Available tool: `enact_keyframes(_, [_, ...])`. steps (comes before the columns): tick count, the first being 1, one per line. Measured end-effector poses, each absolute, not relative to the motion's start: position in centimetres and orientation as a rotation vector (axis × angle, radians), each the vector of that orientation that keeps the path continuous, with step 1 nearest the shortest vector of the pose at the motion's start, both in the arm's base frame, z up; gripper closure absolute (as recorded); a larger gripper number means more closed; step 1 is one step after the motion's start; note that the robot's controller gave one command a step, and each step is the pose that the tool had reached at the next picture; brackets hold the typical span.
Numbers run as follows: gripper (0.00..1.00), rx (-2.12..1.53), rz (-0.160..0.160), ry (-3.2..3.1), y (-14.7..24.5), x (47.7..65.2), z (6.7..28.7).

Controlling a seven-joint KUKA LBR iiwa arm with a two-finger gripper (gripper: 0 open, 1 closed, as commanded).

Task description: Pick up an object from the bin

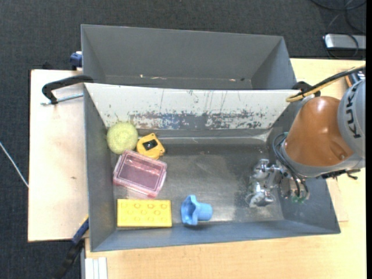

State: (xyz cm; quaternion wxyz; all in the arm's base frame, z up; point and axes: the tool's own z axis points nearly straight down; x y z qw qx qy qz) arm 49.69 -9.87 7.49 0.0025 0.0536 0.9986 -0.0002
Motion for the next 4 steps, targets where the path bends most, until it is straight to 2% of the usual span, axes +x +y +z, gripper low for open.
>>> enact_keyframes(2, [1.00,0.168,0.001,3.137,-9.8,49.6,8.4])
enact_keyframes(4, [1.00,0.169,0.002,3.137,-9.8,49.6,11.1])
